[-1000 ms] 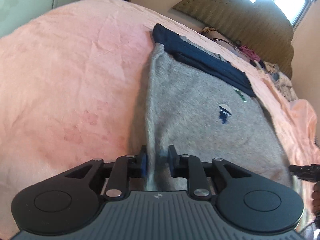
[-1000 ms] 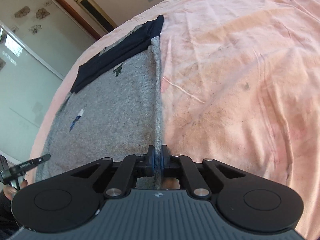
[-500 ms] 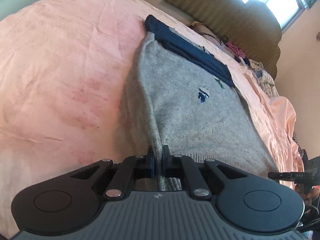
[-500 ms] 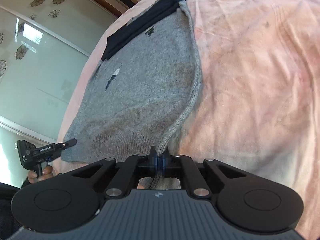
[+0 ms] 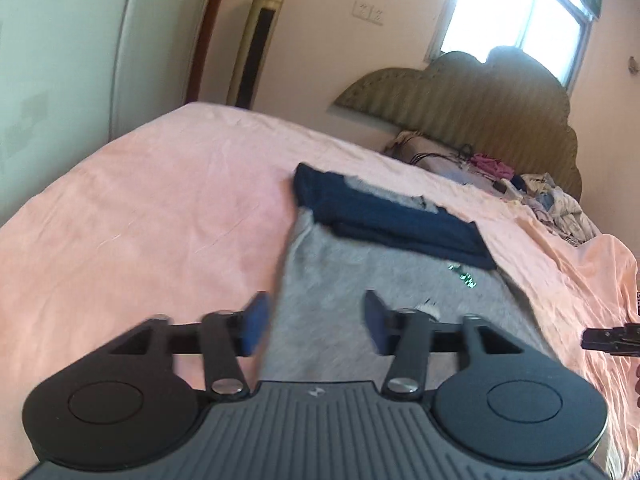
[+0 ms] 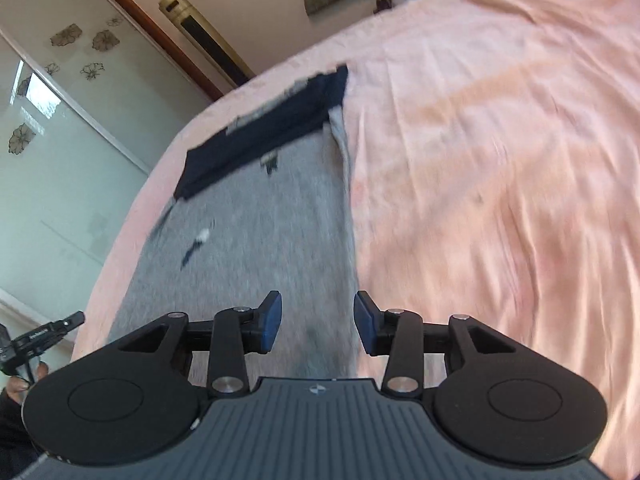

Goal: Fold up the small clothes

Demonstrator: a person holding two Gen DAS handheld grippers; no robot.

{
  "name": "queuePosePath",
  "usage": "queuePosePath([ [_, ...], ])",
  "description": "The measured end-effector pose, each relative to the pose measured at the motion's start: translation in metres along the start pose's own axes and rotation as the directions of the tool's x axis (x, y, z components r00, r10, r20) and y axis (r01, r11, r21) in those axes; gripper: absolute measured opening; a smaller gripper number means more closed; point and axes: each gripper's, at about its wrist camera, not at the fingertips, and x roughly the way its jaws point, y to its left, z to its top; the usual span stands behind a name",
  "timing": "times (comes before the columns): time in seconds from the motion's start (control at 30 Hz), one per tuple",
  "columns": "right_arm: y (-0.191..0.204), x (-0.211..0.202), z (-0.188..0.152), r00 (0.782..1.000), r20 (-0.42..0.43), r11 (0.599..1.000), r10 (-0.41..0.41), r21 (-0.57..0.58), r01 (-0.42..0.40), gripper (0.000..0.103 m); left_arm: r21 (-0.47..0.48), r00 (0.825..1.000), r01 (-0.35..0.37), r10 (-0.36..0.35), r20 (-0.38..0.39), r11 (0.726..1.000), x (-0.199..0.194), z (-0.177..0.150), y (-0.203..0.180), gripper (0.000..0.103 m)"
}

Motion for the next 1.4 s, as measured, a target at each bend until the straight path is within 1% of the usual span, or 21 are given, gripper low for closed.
queuePosePath([
  [0.03,0.011,0.016,0.010,1.000,0.026,1.000,-0.011,-0.026,0.011,0.054,0.020,0.999,-0.032,0.032,0.019,0.999,0.020,-0.003,-0.020,0.090],
  [0.07,0.024,0.039,0.021,0.998,0.050,0.998,-0.022,-0.058,0.025,0.062,0.056,0.998,-0.055,0.054,0.015,0.997,0.042,-0.006,-0.040,0.090],
  [0.1,0.036,0.060,0.028,0.997,0.071,0.996,-0.040,-0.076,0.045,0.068,0.101,0.997,-0.069,0.070,-0.009,0.992,0.063,-0.010,-0.057,0.090],
  [0.13,0.048,0.085,0.035,0.994,0.084,0.994,-0.066,-0.084,0.073,0.070,0.147,0.994,-0.087,0.094,-0.046,0.985,0.086,-0.015,-0.073,0.090],
  [0.17,0.059,0.112,0.039,0.994,0.074,0.991,-0.082,-0.103,0.089,0.070,0.179,0.988,-0.104,0.122,-0.092,0.978,0.105,-0.021,-0.085,0.089],
  [0.23,0.075,0.158,0.040,0.989,0.042,0.982,-0.139,-0.126,0.143,0.069,0.233,0.977,-0.093,0.135,-0.168,0.968,0.132,-0.038,-0.097,0.089],
  [0.27,0.080,0.175,0.037,0.984,0.029,0.974,-0.174,-0.142,0.177,0.071,0.262,0.972,-0.116,0.164,-0.168,0.958,0.139,-0.048,-0.098,0.093],
  [0.3,0.088,0.189,0.031,0.975,0.048,0.957,-0.218,-0.184,0.223,0.080,0.289,0.977,-0.133,0.174,-0.121,0.948,0.137,-0.054,-0.101,0.095],
  [0.33,0.099,0.195,0.019,0.957,0.110,0.924,-0.269,-0.249,0.289,0.089,0.290,0.979,-0.132,0.170,-0.109,0.948,0.132,-0.060,-0.100,0.095],
  [0.37,0.103,0.202,0.013,0.935,0.108,0.890,-0.339,-0.284,0.356,0.103,0.278,0.980,-0.129,0.165,-0.111,0.952,0.130,-0.061,-0.098,0.095],
  [0.4,0.106,0.201,0.002,0.920,0.146,0.866,-0.362,-0.311,0.391,0.103,0.268,0.981,-0.126,0.161,-0.113,0.955,0.129,-0.062,-0.095,0.096],
  [0.43,0.105,0.196,-0.005,0.918,0.170,0.865,-0.358,-0.310,0.395,0.103,0.262,0.980,-0.124,0.159,-0.116,0.957,0.128,-0.062,-0.093,0.098],
  [0.5,0.102,0.188,-0.009,0.914,0.164,0.866,-0.371,-0.295,0.404,0.103,0.259,0.980,-0.120,0.155,-0.123,0.959,0.128,-0.062,-0.092,0.101],
  [0.6,0.100,0.177,-0.017,0.905,0.153,0.864,-0.397,-0.269,0.425,0.103,0.263,0.980,-0.118,0.155,-0.125,0.958,0.128,-0.061,-0.094,0.102],
  [0.7,0.098,0.169,-0.027,0.905,0.165,0.866,-0.391,-0.267,0.423,0.103,0.277,0.977,-0.118,0.161,-0.138,0.954,0.126,-0.061,-0.097,0.103],
  [0.77,0.099,0.165,-0.035,0.905,0.178,0.867,-0.388,-0.264,0.423,0.103,0.286,0.974,-0.114,0.164,-0.157,0.951,0.120,-0.063,-0.098,0.103],
  [0.83,0.099,0.166,-0.035,0.902,0.180,0.864,-0.392,-0.266,0.428,0.103,0.280,0.973,-0.110,0.160,-0.164,0.954,0.109,-0.069,-0.097,0.103],
  [1.0,0.100,0.164,-0.037,0.902,0.185,0.864,-0.390,-0.266,0.428,0.103,0.277,0.979,-0.115,0.156,-0.131,0.954,0.087,-0.087,-0.095,0.103],
  [1.27,0.104,0.158,-0.043,0.895,0.179,0.857,-0.408,-0.263,0.443,0.103,0.274,0.980,-0.111,0.151,-0.128,0.955,0.086,-0.087,-0.094,0.103],
  [1.33,0.107,0.152,-0.049,0.893,0.171,0.853,-0.415,-0.268,0.448,0.103,0.274,0.981,-0.110,0.149,-0.128,0.955,0.086,-0.087,-0.094,0.103],
  [1.4,0.107,0.144,-0.060,0.898,0.174,0.856,-0.404,-0.275,0.438,0.103,0.274,0.981,-0.110,0.149,-0.128,0.956,0.086,-0.087,-0.094,0.103],
])
